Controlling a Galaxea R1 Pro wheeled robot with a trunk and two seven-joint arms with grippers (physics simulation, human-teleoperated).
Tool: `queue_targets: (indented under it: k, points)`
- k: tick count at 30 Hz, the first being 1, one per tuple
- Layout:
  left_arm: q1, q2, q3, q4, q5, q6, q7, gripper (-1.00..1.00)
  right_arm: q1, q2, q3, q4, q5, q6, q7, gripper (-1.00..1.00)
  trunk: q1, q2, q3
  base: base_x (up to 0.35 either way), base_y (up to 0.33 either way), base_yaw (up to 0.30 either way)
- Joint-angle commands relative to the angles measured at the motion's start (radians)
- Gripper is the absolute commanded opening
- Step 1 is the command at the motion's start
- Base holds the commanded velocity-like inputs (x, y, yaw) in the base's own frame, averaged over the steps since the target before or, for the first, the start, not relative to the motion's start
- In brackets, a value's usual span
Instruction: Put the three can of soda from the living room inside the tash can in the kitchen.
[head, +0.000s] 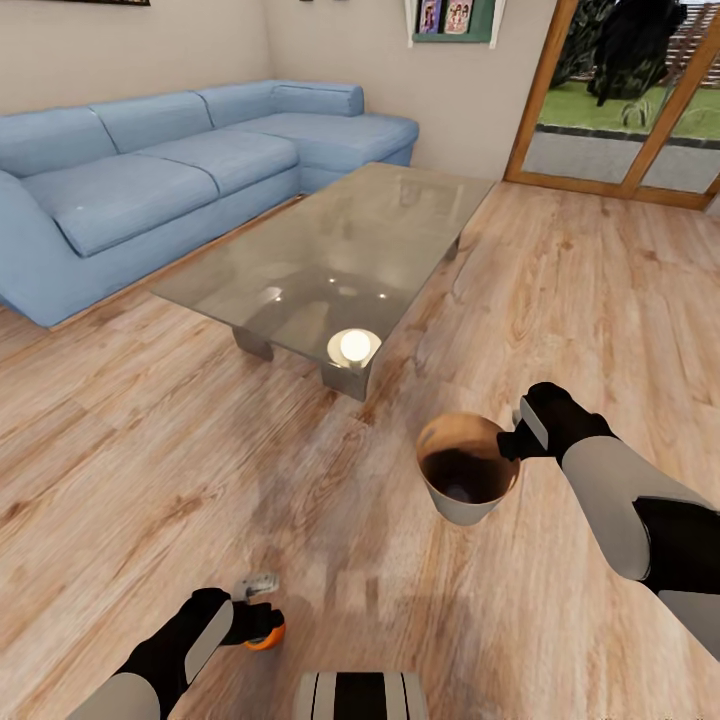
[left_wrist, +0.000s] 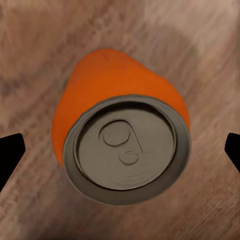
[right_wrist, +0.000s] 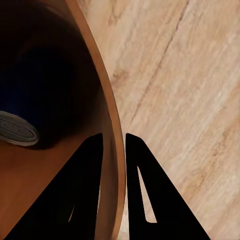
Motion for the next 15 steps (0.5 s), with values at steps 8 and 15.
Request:
queue_targets:
  k: [8, 15]
  points:
    - [0.0, 0.0, 0.0, -0.001, 0.0, -0.002, 0.0, 1.0, 0.0, 0.0, -0.002, 0.0, -0.009, 0.0, 0.003, -1.0, 0.002, -0.001, -0.019, 0.0, 0.0, 0.0]
    - [0.0, 0.0, 0.0, -0.001, 0.0, -0.003, 0.0, 1.0, 0.0, 0.0, -0.002, 0.0, -0.009, 0.0, 0.003, -1.0, 0.002, -0.001, -0.019, 0.0, 0.0, 0.0]
